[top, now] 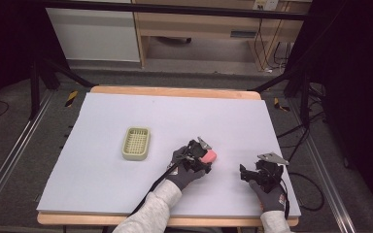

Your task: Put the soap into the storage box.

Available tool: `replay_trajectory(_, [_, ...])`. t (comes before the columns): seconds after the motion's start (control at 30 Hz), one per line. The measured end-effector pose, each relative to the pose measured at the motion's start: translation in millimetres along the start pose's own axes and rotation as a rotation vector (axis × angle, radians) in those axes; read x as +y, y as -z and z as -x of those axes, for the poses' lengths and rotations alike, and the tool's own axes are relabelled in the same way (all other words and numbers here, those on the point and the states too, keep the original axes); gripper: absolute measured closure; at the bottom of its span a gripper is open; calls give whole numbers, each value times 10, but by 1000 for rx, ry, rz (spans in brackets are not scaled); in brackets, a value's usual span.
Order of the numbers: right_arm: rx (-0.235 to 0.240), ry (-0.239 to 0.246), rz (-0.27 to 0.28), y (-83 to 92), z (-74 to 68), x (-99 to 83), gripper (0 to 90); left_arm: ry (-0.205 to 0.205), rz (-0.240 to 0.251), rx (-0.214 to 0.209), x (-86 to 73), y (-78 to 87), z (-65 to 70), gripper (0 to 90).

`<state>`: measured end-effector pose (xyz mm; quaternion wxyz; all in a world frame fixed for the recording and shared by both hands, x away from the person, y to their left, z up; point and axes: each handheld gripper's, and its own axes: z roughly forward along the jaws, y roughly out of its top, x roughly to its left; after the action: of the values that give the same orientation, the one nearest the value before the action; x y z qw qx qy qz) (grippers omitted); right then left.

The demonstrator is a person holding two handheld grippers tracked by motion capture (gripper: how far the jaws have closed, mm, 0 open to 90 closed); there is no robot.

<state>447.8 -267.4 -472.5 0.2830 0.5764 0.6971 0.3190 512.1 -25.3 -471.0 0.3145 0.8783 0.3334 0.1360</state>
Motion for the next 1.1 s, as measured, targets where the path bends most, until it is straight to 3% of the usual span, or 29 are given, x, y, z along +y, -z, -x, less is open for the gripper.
replay_trajectory(0.17, [1,0,-1,1,2,0,67,-4,12,5,-8,25,-4,377])
replay_trajectory(0.4, [-1,-1,0,3,1,0,67,-4,25,3,-20,223,-75,377])
replay_trajectory(0.67, [-5,-2,1,6,6,-4,65,20,14,20,-280,503,-277,377])
replay_trajectory(0.83, [-7,-2,-1,2,6,-6,64,41,-11,15,-495,549,-345,377])
replay_trajectory(1.1, [-8,2,-2,-5,3,-8,64,54,-12,8,-606,614,-389,377])
